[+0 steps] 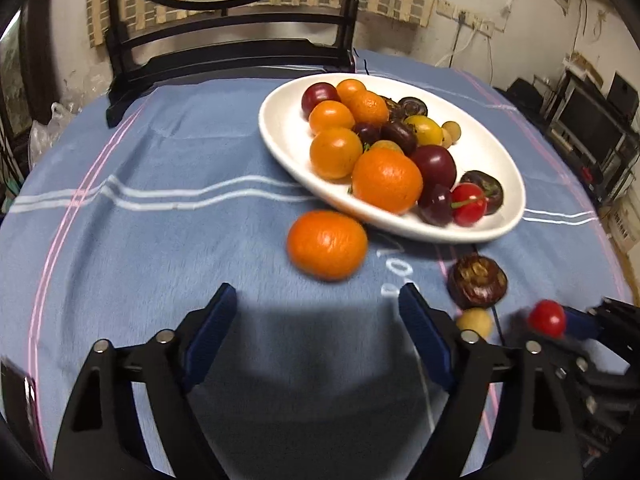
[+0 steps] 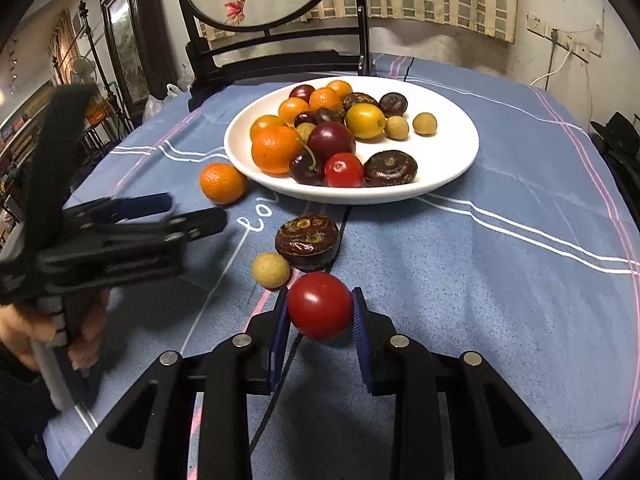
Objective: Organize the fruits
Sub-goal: 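Grasp the last red tomato with right tool while left tool grasps the mandarin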
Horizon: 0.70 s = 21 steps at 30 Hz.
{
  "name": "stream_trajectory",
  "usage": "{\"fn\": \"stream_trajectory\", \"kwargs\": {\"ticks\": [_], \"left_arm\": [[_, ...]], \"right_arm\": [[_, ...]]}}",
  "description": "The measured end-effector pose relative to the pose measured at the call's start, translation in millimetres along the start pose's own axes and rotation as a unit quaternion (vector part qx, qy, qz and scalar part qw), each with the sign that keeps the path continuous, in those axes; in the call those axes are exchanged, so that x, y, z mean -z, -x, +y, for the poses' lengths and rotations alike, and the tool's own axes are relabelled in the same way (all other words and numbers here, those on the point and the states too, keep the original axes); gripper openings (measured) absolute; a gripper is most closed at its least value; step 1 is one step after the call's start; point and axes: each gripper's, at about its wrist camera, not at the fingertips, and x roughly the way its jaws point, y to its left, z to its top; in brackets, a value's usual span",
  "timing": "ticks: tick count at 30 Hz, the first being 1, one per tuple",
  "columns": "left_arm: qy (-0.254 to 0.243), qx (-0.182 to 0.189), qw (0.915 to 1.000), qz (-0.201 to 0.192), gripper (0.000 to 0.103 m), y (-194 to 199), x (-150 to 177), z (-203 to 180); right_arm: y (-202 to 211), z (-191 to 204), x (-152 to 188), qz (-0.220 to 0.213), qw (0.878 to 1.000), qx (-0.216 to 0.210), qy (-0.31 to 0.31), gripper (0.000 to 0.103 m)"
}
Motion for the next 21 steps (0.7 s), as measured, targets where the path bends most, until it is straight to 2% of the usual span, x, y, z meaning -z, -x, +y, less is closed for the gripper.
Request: {"fn": "stream_trajectory", "kwargs": {"ticks": [2, 4, 7, 15, 20, 21], "left_arm": [[-0.005, -0.006, 0.9999, 0.012, 0.063, -9, -8, -3], [0.0, 0.003, 0.9998, 0.02, 0.043, -15, -14, -5], [-0.002, -0.004, 0.9998, 0.018, 0.042, -16, -16, -8], [-0.017, 0.032, 0.9991, 0.022, 0.042, 11, 2, -11], [-0.03, 0.05, 0.9981, -0.016, 0.041, 42, -4, -16], [-0.029, 0.056, 0.9975, -0.03, 0.038, 50, -10, -16]], "right_arm": [[1, -2, 0, -0.001, 1.0, 0.0, -0.006, 0.031], [0, -5, 0, 0.001, 1.0, 0.003, -0.011, 0.031], [0, -8, 0, 0.002, 1.0, 0.006, -0.015, 0.031], [8, -7, -2, -0.025, 0.999, 0.0, -0.019, 0.031], [18, -14, -8, -0.05, 0.998, -0.001, -0.041, 0.031], [20, -16, -10, -0.056, 0.997, -0.006, -0.05, 0.031]]}}
